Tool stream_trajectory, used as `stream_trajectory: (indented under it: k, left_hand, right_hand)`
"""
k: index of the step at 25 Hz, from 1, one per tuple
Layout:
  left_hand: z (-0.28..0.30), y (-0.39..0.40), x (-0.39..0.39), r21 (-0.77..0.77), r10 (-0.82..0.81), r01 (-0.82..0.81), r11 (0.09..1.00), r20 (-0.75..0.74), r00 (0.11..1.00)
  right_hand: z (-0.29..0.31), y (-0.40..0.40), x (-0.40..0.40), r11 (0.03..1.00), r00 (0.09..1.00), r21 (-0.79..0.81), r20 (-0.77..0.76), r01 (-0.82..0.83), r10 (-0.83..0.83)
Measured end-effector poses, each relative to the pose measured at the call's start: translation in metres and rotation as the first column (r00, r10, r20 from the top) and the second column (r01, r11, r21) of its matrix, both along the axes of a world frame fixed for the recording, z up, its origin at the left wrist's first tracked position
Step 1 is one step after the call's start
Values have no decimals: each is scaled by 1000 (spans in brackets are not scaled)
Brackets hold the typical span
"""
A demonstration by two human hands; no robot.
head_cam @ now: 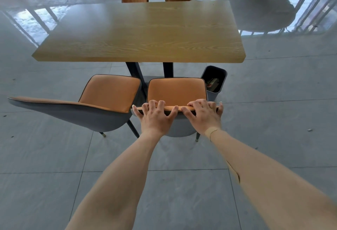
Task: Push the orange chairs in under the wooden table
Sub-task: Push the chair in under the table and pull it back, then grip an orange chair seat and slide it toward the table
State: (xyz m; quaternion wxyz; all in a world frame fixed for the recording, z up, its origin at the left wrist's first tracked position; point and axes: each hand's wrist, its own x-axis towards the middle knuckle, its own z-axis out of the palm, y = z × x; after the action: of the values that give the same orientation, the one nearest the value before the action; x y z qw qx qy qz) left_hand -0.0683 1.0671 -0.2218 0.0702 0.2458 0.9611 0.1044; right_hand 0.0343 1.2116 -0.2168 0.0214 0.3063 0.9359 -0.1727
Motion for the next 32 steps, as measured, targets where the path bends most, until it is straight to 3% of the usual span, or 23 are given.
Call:
stream_trajectory:
  k: [3, 7, 14, 18, 23, 32]
  left_hand:
    - [32, 0, 12, -175, 16, 11, 985, 151, 988]
    - [69, 3, 60, -74, -145, 166, 983, 230, 962]
    - [137, 51, 130, -105, -382, 517, 849, 554, 740]
    - [183, 120, 173, -58, -509, 632, 773, 539, 672]
    - [208, 233, 239, -105, -601, 733, 672, 501, 623]
    - [228, 420, 304, -78, -644, 740, 668, 437, 628]
  right_hand:
    - [36, -5, 13, 997, 986, -29, 150, -74, 78]
    - [88, -4, 58, 992, 983, -120, 176, -39, 60]
    - [168, 49, 174, 990, 941, -136, 327, -44, 87]
    - [194, 103, 244, 993, 947, -92, 320, 70, -38]
    - [211, 191, 313, 985, 939, -70, 321, 157, -126]
    - [239, 365, 388, 977, 930, -45, 319, 209, -185]
